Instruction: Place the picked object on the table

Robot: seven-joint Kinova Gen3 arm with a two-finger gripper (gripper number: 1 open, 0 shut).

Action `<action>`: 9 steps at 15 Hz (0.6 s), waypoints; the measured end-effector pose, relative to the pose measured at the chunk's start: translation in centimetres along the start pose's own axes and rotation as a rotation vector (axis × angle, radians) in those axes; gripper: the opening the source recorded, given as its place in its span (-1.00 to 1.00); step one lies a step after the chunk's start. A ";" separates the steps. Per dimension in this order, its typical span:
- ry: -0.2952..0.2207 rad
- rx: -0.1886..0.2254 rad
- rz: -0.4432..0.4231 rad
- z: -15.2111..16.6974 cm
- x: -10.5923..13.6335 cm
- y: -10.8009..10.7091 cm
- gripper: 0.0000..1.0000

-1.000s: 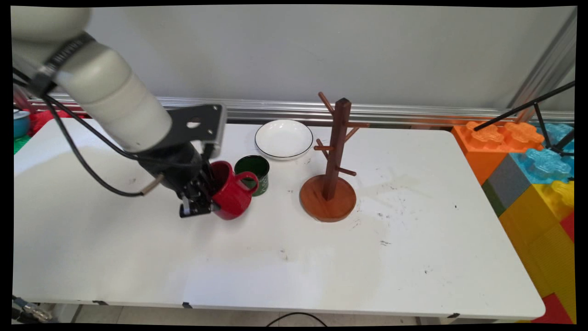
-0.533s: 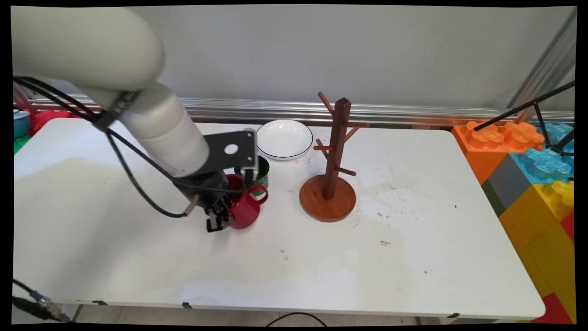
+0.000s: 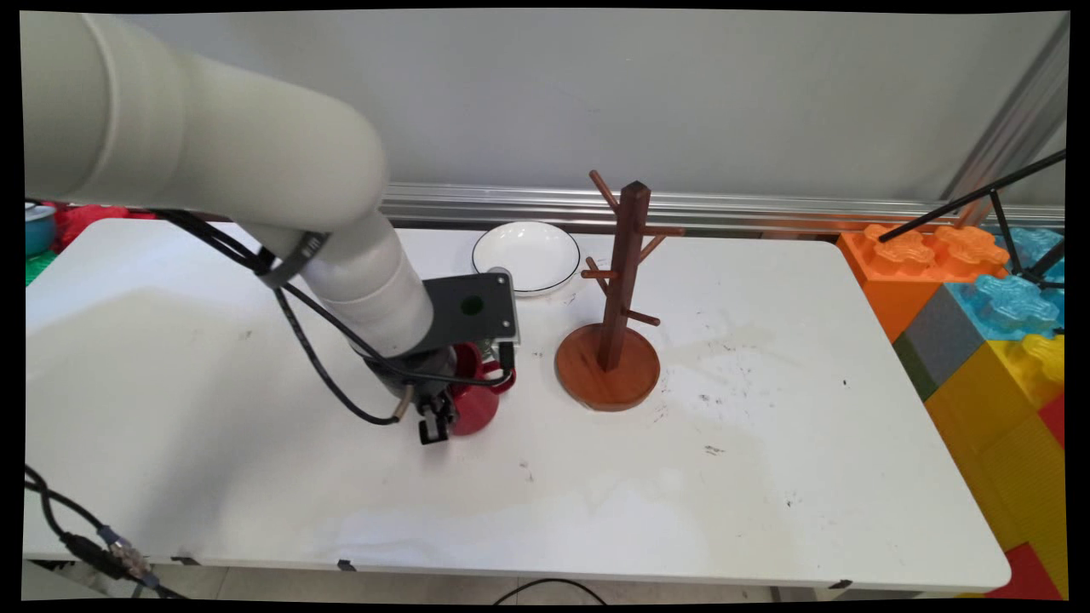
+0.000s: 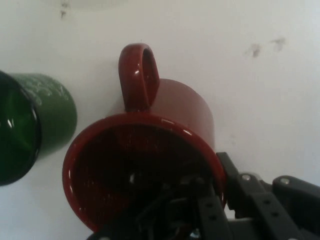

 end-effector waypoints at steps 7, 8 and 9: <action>0.004 0.012 -0.013 1.8 1.4 0.2 -1.00; 0.005 0.013 -0.014 2.0 1.6 0.2 -1.00; 0.006 0.014 -0.016 2.2 1.7 0.1 -1.00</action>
